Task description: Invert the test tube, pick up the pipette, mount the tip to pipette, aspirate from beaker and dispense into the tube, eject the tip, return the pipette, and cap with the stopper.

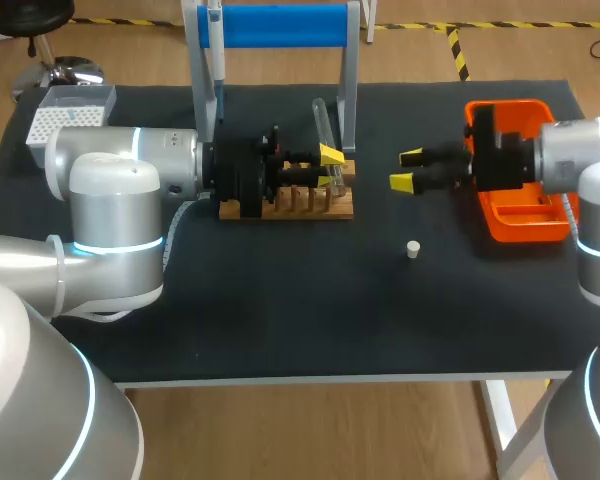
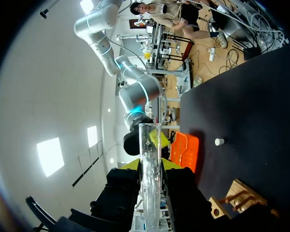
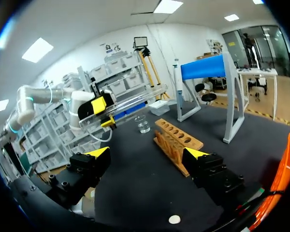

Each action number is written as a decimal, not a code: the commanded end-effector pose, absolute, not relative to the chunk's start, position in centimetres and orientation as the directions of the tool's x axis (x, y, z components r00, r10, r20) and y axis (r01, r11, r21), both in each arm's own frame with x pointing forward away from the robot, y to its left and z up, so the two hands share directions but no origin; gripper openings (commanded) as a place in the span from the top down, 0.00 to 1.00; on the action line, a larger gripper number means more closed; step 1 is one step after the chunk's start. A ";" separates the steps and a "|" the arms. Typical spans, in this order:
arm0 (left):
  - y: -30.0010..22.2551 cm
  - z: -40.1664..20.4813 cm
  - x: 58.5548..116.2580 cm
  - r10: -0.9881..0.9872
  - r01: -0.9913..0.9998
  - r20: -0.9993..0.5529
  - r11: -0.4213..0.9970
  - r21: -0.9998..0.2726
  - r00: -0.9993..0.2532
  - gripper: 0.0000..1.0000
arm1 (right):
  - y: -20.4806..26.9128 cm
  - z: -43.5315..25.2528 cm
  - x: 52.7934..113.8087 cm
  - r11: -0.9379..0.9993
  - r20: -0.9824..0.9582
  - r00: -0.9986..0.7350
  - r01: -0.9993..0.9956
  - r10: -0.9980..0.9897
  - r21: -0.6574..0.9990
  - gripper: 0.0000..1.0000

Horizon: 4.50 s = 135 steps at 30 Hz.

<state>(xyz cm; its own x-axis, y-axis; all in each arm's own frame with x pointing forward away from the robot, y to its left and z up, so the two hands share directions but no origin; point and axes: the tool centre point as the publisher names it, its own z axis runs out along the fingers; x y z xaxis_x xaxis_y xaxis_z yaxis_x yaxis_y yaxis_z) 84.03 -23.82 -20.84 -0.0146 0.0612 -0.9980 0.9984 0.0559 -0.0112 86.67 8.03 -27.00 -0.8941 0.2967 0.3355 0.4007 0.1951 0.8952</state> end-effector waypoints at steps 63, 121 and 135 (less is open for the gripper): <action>-23.9 -20.8 84.0 0.064 0.998 -0.998 0.058 -0.010 -0.014 1.00 | 14.4 -35.4 89.5 0.430 -0.057 -0.875 0.179 0.480 0.885 0.00; -21.9 -18.4 88.2 -0.099 0.691 -0.696 0.083 -0.718 -0.711 1.00 | 14.3 -35.4 89.5 0.433 -0.060 -0.876 0.177 0.479 0.884 0.00; -19.7 -17.0 91.2 -0.126 0.430 -0.419 -0.067 -0.901 -0.899 1.00 | 14.3 -35.4 89.5 0.433 -0.060 -0.876 0.177 0.479 0.884 0.00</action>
<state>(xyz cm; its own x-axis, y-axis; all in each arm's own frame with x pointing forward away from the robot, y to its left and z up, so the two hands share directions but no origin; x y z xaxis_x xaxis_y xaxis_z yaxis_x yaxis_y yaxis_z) 89.90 -20.69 -17.24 -0.8368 -0.1572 -0.5244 0.5303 0.0051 -0.8478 89.52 14.32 -35.33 -0.8770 0.4769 -0.0584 0.1775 0.4346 0.8830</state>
